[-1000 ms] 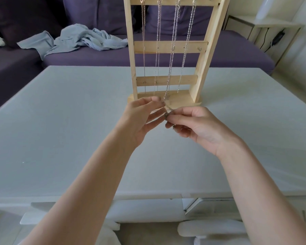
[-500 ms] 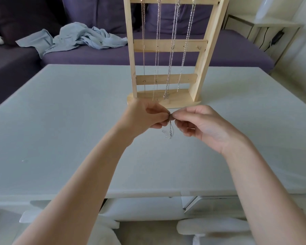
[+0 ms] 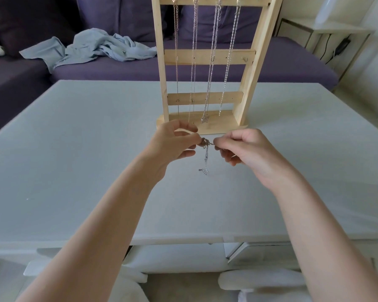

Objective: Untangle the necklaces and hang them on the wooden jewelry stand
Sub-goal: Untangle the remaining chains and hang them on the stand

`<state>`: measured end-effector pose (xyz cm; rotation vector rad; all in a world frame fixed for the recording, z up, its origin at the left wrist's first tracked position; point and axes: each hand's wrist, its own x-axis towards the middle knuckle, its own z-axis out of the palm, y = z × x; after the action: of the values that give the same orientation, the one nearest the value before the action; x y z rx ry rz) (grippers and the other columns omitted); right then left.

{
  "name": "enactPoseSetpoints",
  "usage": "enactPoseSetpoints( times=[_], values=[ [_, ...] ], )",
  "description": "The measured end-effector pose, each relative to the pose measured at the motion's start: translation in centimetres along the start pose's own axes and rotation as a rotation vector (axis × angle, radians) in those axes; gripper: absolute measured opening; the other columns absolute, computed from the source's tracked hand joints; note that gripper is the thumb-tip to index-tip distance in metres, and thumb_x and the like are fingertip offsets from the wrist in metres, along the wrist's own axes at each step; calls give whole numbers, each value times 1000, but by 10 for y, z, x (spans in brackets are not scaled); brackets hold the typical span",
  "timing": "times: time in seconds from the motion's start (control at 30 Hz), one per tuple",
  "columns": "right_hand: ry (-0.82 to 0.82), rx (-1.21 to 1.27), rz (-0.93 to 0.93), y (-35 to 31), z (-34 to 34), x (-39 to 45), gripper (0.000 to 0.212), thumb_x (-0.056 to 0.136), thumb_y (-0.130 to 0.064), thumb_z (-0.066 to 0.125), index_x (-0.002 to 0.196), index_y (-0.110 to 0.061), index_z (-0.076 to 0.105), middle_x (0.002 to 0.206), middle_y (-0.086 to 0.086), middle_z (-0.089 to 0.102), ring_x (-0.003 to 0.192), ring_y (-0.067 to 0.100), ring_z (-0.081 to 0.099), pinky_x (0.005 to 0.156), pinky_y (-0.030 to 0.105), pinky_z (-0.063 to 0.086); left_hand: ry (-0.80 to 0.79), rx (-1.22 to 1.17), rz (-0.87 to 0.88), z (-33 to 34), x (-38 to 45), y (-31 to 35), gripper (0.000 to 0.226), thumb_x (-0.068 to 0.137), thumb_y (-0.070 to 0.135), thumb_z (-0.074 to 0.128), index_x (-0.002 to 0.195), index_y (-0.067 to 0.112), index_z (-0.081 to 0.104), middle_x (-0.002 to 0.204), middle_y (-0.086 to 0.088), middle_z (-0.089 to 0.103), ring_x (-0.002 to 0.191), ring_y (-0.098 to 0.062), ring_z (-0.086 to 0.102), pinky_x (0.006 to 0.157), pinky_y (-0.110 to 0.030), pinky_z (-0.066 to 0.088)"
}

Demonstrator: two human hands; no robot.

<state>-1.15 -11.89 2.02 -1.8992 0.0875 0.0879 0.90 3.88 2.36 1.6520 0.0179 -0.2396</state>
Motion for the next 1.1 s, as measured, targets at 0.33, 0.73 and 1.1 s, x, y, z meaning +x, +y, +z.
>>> enactPoseSetpoints(
  times=[0.33,0.73,1.1],
  values=[
    [-8,43,-78,1,3,0,7,83,-13,69,82,-15,75,82,-3,71,68,4,55,60,16,43,-44,103,84,3,0,1,16,84,0,58,89,16,57,72,0,65,61,-7,55,65,-16,54],
    [-41,353,115,-6,1,-2,22,85,1,57,65,-5,60,52,-1,58,49,9,49,47,17,40,-190,384,203,10,-2,0,20,84,0,57,77,19,59,67,5,60,55,1,56,67,-15,51],
    [-84,410,36,-5,-5,-4,15,80,5,65,78,-8,59,60,2,62,54,12,49,53,17,44,-189,-89,-25,3,-1,0,14,92,9,53,82,6,63,84,-5,64,77,-15,63,76,-23,57]
  ],
)
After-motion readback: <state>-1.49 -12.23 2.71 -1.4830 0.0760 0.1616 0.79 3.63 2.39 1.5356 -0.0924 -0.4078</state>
